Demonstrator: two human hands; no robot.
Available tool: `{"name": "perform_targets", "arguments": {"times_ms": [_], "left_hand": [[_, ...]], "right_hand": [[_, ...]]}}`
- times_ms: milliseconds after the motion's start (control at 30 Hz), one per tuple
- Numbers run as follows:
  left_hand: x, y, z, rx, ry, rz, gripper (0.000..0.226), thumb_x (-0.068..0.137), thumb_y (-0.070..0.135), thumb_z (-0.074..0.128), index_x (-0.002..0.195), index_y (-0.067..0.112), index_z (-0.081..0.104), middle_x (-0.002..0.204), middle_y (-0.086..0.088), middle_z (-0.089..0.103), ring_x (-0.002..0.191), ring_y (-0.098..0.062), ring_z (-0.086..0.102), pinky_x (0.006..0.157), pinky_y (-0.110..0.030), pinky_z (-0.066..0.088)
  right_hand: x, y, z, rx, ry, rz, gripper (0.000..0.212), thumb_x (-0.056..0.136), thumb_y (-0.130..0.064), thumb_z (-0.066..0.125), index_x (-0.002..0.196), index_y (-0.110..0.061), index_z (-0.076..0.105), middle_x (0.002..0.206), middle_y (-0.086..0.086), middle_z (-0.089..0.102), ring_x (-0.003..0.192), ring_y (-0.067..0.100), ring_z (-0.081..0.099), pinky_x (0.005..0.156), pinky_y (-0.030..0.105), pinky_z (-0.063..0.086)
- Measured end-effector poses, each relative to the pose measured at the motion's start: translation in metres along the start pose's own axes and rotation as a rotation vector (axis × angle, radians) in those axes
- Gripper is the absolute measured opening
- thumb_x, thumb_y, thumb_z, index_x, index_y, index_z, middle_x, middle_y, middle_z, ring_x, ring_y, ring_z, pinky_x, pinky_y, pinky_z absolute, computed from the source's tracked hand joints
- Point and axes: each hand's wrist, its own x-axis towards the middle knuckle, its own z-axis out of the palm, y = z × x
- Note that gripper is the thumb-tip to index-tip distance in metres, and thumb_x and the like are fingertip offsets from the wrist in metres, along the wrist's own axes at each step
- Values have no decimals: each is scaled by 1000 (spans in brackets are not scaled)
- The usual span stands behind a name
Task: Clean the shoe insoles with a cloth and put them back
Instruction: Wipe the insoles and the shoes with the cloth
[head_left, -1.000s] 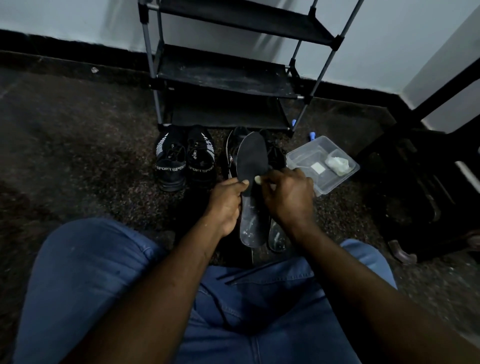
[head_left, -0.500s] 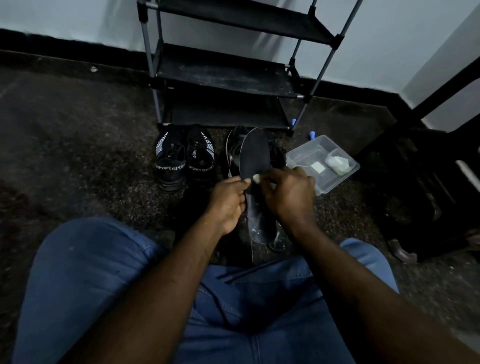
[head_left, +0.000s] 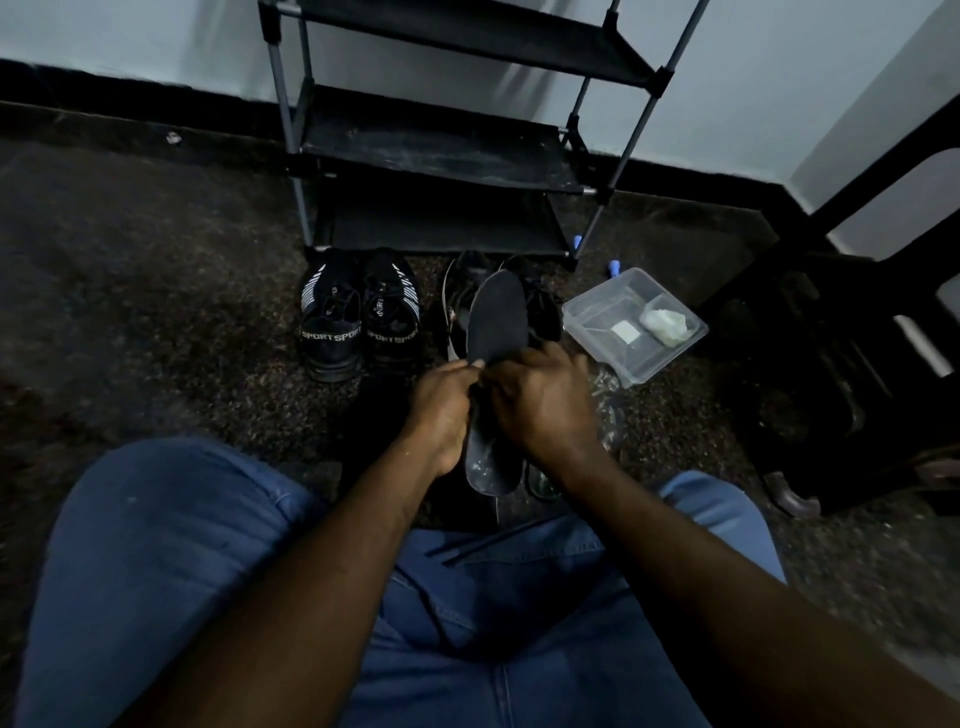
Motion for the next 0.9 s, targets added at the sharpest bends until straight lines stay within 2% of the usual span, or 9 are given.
{"name": "perform_targets", "arguments": {"times_ms": [100,167,300,467,600,700,733,800,900], "left_hand": [[-1,3,5,18,21,-13,16,100,12,56,93,11,71,81,-5,72,70,-11,65,65,-24,49],[-4,1,5,-13,31,-23,17,94,21,62,103,10,72,95,-13,64,75,-18,58,65,-29,42],[2,-2,0,-45,67,-34,19,102,11,54,87,15,64,75,-4,64,66,-13,57,62,-25,44],[3,-3,3,-58,39,-42,14,102,12,54,100,13,68,87,-7,71,75,-14,66,70,-25,53],[3,-2,1,-97,55,-52,25,102,2,49,84,14,62,67,1,65,63,-11,61,58,-19,50],[3,0,3,-95,72,-24,10,98,9,59,103,6,67,96,-9,73,93,-21,67,88,-30,54],[2,0,4,-111,79,-24,22,97,11,61,115,2,66,110,-14,73,104,-26,68,97,-35,53],[-1,0,2,-146,73,-23,26,101,9,55,123,1,65,116,-19,73,103,-29,70,94,-40,55],[4,-2,-1,-148,43,9,23,103,4,48,118,4,65,106,-17,73,94,-27,69,86,-38,56]], "right_hand": [[8,15,-3,31,67,233,25,92,-46,59,98,-31,78,95,-4,73,93,27,60,79,41,42],[8,18,-3,45,88,316,23,92,-43,61,98,-29,78,96,-2,72,95,28,59,79,41,43],[-6,1,4,-32,71,3,20,87,-40,62,91,-27,77,91,-4,69,93,29,58,75,41,39],[4,16,-3,28,113,264,23,90,-41,60,100,-30,77,97,-5,71,97,26,56,79,41,41],[-9,0,5,-49,88,-47,20,86,-40,63,95,-29,78,87,-5,66,90,26,55,75,40,35],[0,18,0,41,124,181,22,90,-41,60,97,-29,77,94,-6,70,93,24,55,77,40,40],[0,22,-1,67,132,247,21,92,-41,61,99,-29,77,97,-6,70,94,23,55,79,40,41],[-4,19,-1,48,118,172,18,92,-39,65,98,-28,77,95,-5,69,94,24,55,79,41,40],[-10,9,0,-11,97,-86,17,90,-40,65,95,-29,76,91,-6,67,91,25,54,76,41,38]]}}
